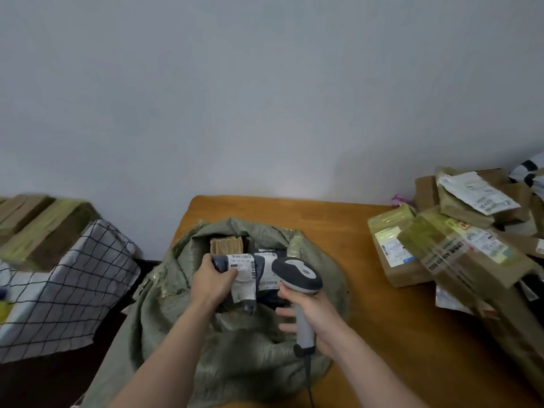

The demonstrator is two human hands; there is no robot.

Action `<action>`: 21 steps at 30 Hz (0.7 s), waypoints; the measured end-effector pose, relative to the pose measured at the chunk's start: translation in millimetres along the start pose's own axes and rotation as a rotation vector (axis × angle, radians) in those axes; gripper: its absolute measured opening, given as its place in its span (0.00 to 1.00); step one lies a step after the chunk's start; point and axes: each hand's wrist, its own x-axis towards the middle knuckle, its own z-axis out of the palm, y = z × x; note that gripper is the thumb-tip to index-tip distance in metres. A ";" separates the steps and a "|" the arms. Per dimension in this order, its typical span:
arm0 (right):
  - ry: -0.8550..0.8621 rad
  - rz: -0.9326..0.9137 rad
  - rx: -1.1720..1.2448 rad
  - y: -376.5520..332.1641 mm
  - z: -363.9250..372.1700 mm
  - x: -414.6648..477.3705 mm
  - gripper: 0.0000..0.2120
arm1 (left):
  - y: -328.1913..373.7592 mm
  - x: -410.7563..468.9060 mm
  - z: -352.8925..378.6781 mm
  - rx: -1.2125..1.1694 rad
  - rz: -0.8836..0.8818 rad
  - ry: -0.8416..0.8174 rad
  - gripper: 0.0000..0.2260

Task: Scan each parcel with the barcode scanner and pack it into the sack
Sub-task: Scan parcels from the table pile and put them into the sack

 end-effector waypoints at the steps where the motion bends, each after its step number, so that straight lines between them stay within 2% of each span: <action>1: -0.002 0.007 0.001 2.7 3.9 4.0 0.25 | -4.1 4.1 -1.7 0.033 -0.014 0.031 0.15; 4: 0.002 0.034 -0.005 9.6 16.1 15.2 0.27 | -16.8 20.4 -12.9 0.130 -0.027 0.198 0.20; 6: 0.008 0.043 -0.006 14.3 25.7 23.4 0.26 | -28.0 34.4 -17.9 0.178 -0.019 0.244 0.20; 9: 0.013 0.033 -0.029 21.1 41.4 35.4 0.21 | -46.0 53.1 -13.4 0.252 -0.078 0.132 0.19; 11: 0.050 0.036 -0.057 25.7 51.3 44.8 0.24 | -55.2 60.3 -4.9 0.219 -0.119 0.031 0.19; 13: 0.105 0.048 -0.050 30.5 58.1 54.6 0.27 | -61.8 66.4 5.7 0.099 -0.144 -0.057 0.19; 19: 0.155 0.064 -0.020 37.3 54.8 69.4 0.20 | -72.6 90.4 24.4 -0.435 -0.315 -0.265 0.13; 21: 0.145 0.066 -0.021 39.8 50.6 71.5 0.15 | -72.5 95.7 27.9 -0.438 -0.316 -0.312 0.13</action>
